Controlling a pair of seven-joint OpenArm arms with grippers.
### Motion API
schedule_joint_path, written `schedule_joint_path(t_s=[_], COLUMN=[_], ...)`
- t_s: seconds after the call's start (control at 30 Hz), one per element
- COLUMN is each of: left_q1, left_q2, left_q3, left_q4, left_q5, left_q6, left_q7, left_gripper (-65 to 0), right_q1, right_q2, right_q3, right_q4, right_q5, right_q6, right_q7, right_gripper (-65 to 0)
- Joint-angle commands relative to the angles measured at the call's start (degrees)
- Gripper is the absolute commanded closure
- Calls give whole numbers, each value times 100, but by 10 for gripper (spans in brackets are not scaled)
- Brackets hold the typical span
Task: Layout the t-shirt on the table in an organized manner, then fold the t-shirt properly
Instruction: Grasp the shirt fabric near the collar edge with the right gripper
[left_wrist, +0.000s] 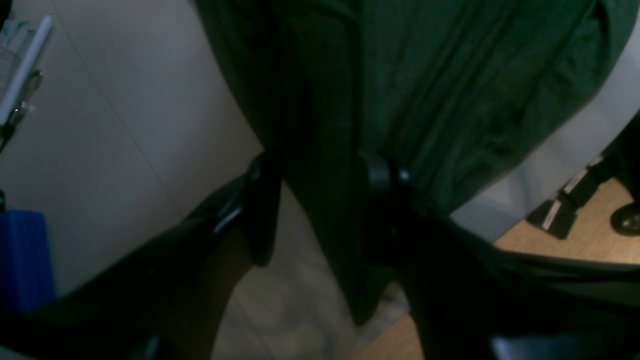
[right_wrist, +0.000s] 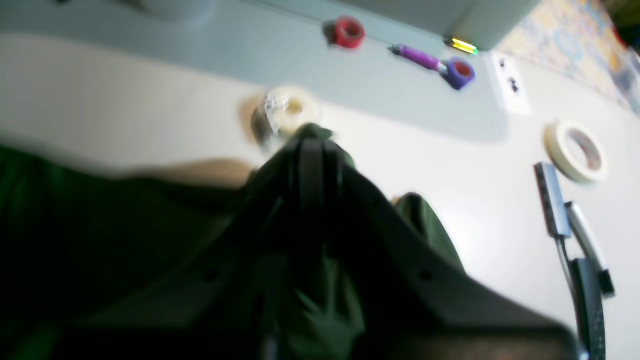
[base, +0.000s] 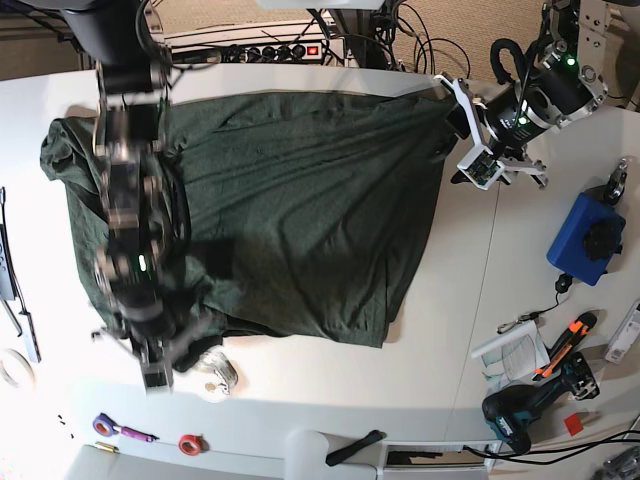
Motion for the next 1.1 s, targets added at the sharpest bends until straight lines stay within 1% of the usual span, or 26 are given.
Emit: schedule_joint_path(t_s=[0.0, 0.07, 0.17, 0.23, 0.33, 0.5, 0.57, 0.67, 0.77, 0.87, 0.93, 1.07], left_q1=[-20, -24, -24, -22, -24, -24, -24, -22, -22, -37, -37, -35], left_q2=[-37, -42, -42, -42, -42, -42, -42, -42, -42, -42, -42, -42], left_q3=[-24, -22, -22, -22, -22, -22, -22, -22, -22, -22, -22, -22], left_q4=[83, 83, 83, 83, 83, 83, 83, 83, 83, 83, 83, 83], left_q5=[-28, -26, -26, -26, -26, -26, -26, -26, -26, -28, -26, -26], left_q6=[-7, -4, -2, -2, -4, -4, -2, -2, -2, -2, -2, 0], left_q7=[-125, -127, -129, -127, -129, -127, -127, -127, -125, -129, -129, -125], left_gripper=[-251, -251, -251, -251, -251, -251, -251, -251, -251, -251, -251, -251], right_q1=[-120, -702, -1580, -2046, -2474, -2791, -2876, -3023, -3136, -3263, -3340, -3383], right_q2=[98, 138, 116, 118, 116, 116, 116, 114, 116, 114, 116, 116], right_q3=[22, 22, -2, -52, -85, -85, -85, -85, -85, -170, -413, -1189], right_q4=[420, 1051, 1759, 2127, 2583, 3357, 3620, 3661, 3661, 3661, 3661, 3661], right_q5=[155, 529, 997, 1093, 1093, 1119, 1303, 1676, 1650, 1827, 1735, 1106], right_q6=[35, 109, 402, 487, 490, 485, 487, 498, 498, 498, 498, 496], right_q7=[48, -85, -129, -122, -125, -149, -164, -162, -175, -170, -205, -201], right_gripper=[0, 0, 0, 0, 0, 0, 0, 0, 0, 0, 0, 0])
